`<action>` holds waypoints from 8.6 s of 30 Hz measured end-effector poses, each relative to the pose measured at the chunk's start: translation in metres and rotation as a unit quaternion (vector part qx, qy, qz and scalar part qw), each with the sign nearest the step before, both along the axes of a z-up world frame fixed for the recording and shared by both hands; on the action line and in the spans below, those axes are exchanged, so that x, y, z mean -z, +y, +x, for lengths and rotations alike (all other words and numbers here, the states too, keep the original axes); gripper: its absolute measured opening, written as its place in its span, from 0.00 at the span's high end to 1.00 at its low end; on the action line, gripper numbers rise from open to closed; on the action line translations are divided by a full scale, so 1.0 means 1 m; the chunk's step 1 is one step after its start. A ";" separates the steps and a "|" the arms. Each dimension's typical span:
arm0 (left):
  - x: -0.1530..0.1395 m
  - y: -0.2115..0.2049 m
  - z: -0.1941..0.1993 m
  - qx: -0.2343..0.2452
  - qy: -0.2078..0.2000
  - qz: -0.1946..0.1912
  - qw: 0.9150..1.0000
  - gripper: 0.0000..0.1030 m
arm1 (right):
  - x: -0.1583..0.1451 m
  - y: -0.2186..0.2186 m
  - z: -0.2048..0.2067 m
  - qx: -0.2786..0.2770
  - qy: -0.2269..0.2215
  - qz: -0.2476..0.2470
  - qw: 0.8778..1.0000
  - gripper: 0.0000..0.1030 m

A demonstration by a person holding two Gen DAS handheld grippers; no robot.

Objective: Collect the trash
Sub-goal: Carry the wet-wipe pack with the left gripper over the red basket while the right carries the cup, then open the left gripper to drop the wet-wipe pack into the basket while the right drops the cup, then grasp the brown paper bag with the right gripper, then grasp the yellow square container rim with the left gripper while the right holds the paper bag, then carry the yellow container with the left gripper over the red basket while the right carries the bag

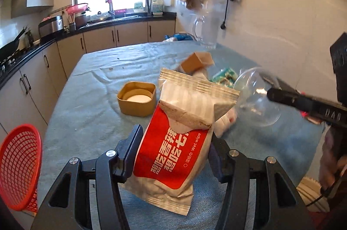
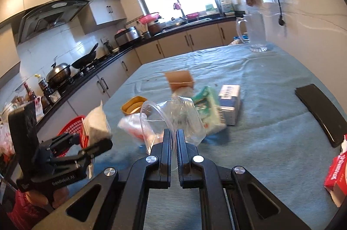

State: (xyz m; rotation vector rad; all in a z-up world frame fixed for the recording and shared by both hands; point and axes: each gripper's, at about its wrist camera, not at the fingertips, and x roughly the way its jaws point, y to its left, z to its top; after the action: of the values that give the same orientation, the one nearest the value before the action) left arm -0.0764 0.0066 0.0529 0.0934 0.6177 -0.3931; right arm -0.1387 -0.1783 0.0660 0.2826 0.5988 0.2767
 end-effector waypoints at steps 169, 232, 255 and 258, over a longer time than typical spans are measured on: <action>0.006 0.032 0.137 -0.087 0.137 -0.013 0.987 0.57 | -0.025 0.014 0.125 -0.073 0.033 0.045 0.996 0.98; -0.028 0.197 0.012 -0.254 0.034 -0.023 0.966 0.91 | -0.030 0.179 0.094 -0.230 0.054 0.047 0.971 0.98; 0.005 0.295 -0.011 -0.337 0.067 -0.028 0.939 0.91 | -0.017 0.296 0.117 -0.307 0.115 0.048 0.943 0.98; 0.011 0.302 -0.008 -0.344 0.078 -0.028 0.935 0.91 | -0.012 0.312 0.125 -0.314 0.133 0.050 0.939 0.98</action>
State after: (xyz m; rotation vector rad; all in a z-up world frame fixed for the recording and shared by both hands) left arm -0.0840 0.3088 0.0414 -0.2093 0.7514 0.2654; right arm -0.0140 0.1332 0.0782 0.2212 0.9384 0.8975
